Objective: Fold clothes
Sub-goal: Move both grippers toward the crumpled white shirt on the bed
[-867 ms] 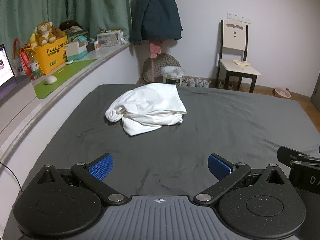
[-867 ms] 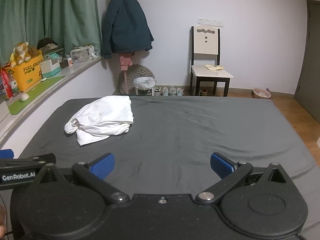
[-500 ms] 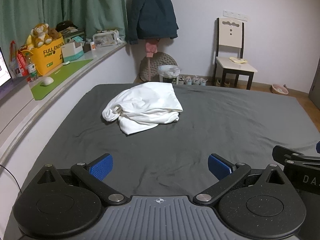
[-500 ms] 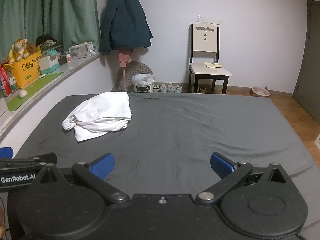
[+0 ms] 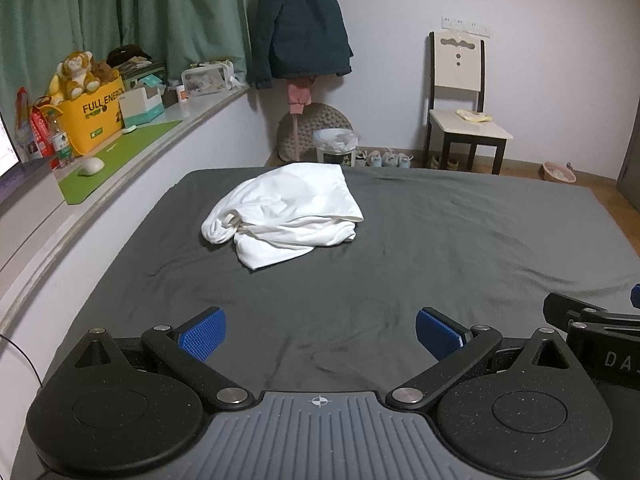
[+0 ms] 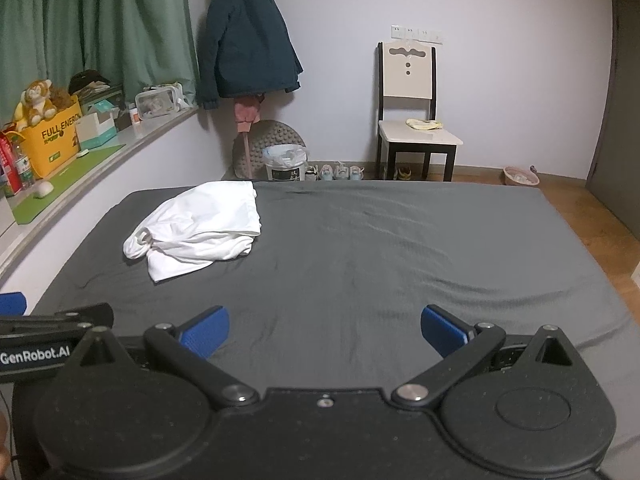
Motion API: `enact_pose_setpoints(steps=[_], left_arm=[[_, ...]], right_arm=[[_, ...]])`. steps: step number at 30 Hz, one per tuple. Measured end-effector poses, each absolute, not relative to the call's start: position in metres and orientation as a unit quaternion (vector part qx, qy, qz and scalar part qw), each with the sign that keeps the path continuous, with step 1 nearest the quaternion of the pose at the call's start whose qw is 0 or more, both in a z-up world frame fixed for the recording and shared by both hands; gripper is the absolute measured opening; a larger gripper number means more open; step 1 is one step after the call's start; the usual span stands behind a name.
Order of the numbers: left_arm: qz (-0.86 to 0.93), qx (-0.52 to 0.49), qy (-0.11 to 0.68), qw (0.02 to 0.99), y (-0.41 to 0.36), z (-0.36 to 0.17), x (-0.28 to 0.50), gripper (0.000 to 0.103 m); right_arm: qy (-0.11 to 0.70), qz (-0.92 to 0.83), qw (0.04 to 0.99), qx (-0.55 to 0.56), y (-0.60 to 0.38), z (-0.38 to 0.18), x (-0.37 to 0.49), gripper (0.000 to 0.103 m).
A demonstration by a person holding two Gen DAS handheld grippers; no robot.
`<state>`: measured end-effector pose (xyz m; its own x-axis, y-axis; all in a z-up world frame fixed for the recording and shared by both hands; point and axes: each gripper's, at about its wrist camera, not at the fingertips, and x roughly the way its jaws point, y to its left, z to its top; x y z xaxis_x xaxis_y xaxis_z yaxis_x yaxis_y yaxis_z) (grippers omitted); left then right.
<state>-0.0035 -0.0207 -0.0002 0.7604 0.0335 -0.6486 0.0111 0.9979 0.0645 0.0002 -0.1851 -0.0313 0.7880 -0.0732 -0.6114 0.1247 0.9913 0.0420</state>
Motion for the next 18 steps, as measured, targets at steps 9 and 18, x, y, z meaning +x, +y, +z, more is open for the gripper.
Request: enact_pose_setpoints(steps=[9, 18], left_arm=[[0.017, 0.030, 0.363, 0.931, -0.020, -0.014, 0.031, 0.103], [0.036, 0.042, 0.360, 0.931, 0.000, -0.032, 0.106, 0.103]], right_arm=[[0.338, -0.050, 0.939, 0.044, -0.187, -0.046, 0.023, 0.103], [0.330, -0.013, 0.944, 0.015, -0.175, -0.052, 0.080, 0.103]])
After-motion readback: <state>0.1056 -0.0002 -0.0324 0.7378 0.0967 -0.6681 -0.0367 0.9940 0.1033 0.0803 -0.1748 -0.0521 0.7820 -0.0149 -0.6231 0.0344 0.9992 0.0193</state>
